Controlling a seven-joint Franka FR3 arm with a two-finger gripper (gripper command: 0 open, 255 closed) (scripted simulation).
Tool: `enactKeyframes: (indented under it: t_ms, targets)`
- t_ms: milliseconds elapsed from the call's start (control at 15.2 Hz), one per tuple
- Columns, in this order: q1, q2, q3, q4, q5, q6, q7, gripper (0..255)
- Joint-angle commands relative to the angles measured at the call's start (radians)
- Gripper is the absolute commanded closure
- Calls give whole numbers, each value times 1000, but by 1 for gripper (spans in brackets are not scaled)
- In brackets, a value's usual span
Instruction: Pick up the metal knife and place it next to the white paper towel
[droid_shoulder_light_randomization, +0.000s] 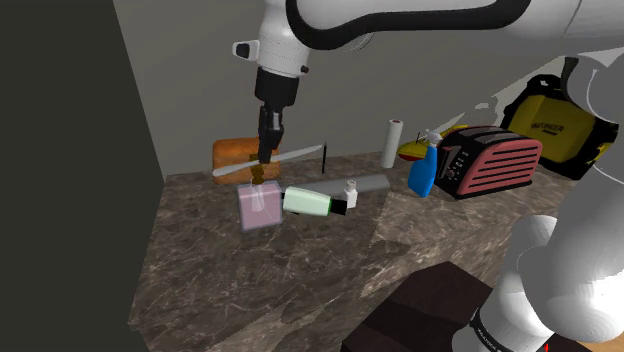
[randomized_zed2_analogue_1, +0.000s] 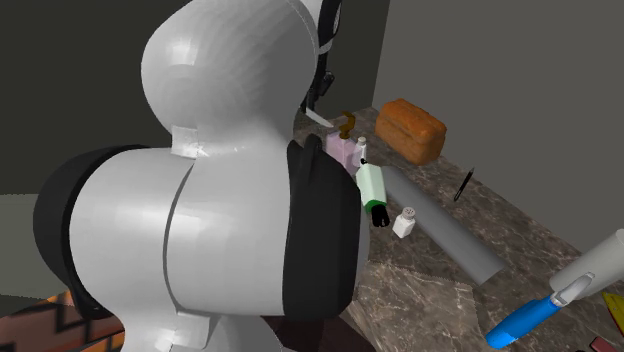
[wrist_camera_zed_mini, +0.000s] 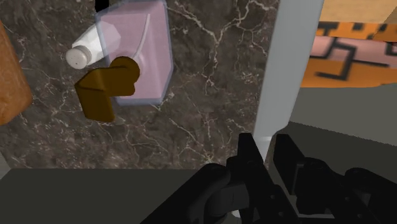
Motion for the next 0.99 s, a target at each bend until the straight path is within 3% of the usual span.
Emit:
enactKeyframes:
  t_ms: [0, 924]
  targets:
    - [-14, -34, -19, -34, 9, -4, -35, 255]
    - [-132, -264, -226, -257, 14, -51, -354, 255]
